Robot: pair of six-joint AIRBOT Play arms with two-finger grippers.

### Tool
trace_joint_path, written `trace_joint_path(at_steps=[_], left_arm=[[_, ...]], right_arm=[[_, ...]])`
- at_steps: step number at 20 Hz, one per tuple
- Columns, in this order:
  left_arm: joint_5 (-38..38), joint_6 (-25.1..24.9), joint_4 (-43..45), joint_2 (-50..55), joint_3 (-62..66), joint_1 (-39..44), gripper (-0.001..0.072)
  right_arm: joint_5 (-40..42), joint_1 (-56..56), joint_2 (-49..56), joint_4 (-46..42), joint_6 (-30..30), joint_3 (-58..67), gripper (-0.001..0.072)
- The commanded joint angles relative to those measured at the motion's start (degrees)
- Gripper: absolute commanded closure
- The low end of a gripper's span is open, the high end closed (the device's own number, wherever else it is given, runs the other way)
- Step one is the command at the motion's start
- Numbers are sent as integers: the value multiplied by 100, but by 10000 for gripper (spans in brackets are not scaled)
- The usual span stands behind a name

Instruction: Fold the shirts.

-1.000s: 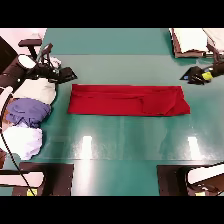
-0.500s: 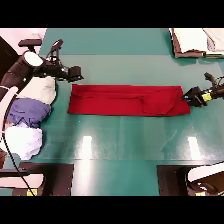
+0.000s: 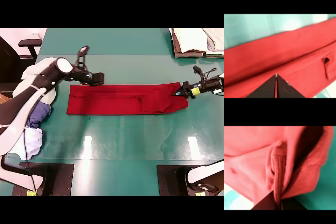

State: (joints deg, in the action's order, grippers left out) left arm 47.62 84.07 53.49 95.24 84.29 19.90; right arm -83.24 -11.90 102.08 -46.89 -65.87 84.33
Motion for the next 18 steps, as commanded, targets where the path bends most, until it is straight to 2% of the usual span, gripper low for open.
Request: trace_joint_path(at_steps=[1, 8, 13, 18], left_arm=[[153, 22, -24, 754, 789, 391, 684], [227, 142, -337, 1969, 2006, 870, 684], [24, 144, -533, 2229, 2105, 1025, 685], [-2, 142, -595, 2293, 2105, 1040, 684]], right_arm=[[-96, 232, -483, 87, -339, 393, 697], [-332, 1357, -1062, 118, -1084, 2052, 697], [-160, 2151, -1029, 817, -1106, 2557, 696], [-109, 2782, -686, 837, -1106, 3016, 697]])
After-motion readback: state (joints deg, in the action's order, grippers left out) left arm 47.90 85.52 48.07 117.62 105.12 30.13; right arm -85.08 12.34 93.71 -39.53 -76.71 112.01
